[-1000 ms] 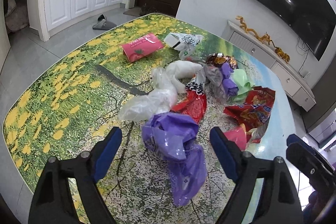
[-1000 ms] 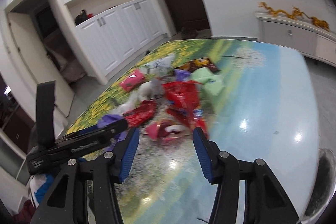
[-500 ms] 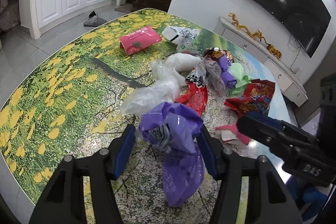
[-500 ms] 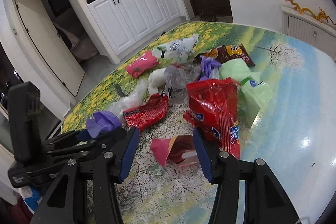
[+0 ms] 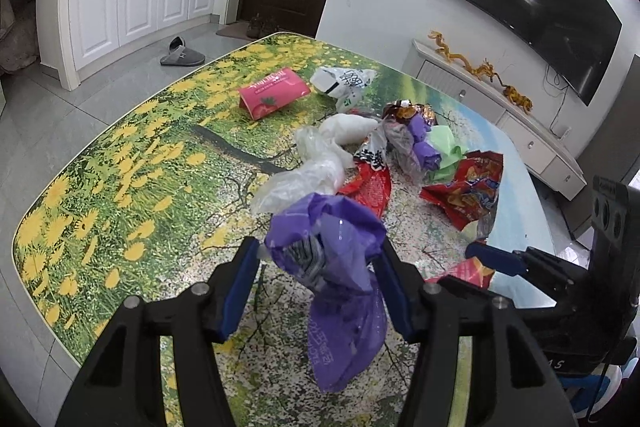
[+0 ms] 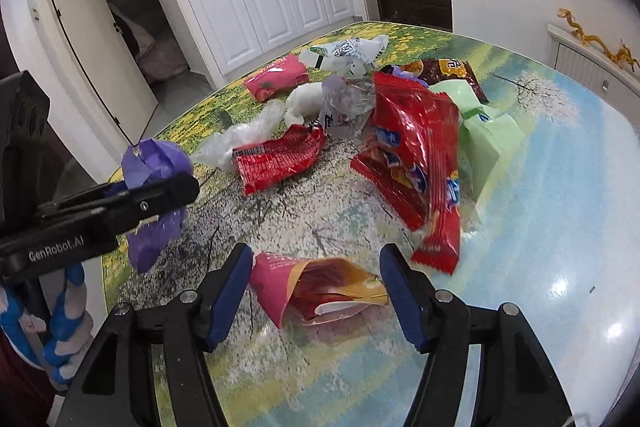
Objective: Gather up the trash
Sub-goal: 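Lift the purple bag with the left gripper while the right gripper lifts the pink wrapper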
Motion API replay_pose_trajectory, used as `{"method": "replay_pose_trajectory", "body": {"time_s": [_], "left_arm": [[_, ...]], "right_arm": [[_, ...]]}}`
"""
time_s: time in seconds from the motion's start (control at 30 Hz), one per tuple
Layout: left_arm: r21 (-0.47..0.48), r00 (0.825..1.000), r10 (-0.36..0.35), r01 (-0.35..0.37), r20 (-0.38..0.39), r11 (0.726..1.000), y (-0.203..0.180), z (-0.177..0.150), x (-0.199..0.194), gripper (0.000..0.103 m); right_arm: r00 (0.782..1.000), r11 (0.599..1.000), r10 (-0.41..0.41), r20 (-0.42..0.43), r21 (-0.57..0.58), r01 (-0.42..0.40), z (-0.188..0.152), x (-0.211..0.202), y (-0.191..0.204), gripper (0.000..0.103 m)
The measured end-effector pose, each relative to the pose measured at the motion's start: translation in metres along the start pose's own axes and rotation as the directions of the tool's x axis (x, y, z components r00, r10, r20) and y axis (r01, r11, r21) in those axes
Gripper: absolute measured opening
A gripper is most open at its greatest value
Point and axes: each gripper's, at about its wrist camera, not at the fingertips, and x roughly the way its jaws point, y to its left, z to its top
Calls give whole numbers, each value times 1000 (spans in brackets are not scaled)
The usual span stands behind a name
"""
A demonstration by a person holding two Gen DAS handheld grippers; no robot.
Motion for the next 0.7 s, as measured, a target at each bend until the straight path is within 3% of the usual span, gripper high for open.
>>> {"method": "replay_pose_trajectory", "body": {"time_s": [0.13, 0.37, 0.6, 0.7], "left_arm": [[7, 1000, 1, -1, 9, 1000, 0, -2, -8, 56], [14, 1000, 5, -5, 17, 1000, -1, -4, -14, 56], [25, 1000, 10, -11, 29, 1000, -3, -6, -23, 56], [30, 999, 17, -18, 37, 999, -3, -5, -27, 56]], "right_arm": [[1000, 1000, -17, -5, -7, 17, -11, -7, 1, 71], [1000, 999, -22, -14, -36, 22, -29, -20, 7, 72], [1000, 997, 24, 9, 71, -25, -25, -22, 3, 72], [1000, 998, -3, 11, 63, 3, -21, -19, 6, 72]]}}
